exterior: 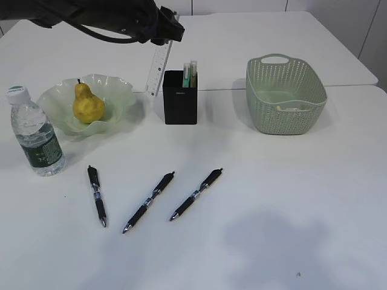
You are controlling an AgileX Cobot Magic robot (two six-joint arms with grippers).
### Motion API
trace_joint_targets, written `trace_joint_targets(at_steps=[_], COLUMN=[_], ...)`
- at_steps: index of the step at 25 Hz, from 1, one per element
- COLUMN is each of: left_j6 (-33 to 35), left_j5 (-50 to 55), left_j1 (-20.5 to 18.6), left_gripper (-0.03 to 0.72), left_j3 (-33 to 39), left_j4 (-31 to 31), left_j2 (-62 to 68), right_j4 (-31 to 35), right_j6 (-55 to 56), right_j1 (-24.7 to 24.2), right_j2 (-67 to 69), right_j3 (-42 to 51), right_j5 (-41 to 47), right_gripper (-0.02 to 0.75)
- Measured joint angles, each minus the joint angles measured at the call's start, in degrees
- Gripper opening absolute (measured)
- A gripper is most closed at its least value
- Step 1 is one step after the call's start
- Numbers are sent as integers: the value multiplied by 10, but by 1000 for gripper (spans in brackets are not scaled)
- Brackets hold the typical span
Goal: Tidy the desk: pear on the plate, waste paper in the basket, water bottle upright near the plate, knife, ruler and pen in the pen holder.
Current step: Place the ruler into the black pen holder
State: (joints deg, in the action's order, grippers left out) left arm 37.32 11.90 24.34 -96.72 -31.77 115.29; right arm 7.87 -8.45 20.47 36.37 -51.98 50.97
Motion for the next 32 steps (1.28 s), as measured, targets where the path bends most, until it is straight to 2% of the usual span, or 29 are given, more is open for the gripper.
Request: trace_joint_targets(at_steps=[4, 7, 15, 22, 32], left_j6=[0, 0, 0, 0, -29], left_j5=[-67, -98, -149, -222, -283], left_j1=[0, 0, 6, 37, 40], left_gripper=[271, 271, 271, 271, 271], left_j3=[0, 0, 0, 0, 0], left_j4=[-58, -75, -75, -53, -54], left_j2=[0, 0, 18, 39, 59], right_j4=[0, 0, 1, 2, 2], right_j6=[0, 0, 0, 0, 0], right_j1=[0, 0, 0, 0, 0], right_j2=[0, 0, 0, 0, 0], right_j3=[0, 0, 0, 0, 0], right_j5=[-1, -5, -15, -18, -18], right_gripper=[300, 300, 300, 300, 300])
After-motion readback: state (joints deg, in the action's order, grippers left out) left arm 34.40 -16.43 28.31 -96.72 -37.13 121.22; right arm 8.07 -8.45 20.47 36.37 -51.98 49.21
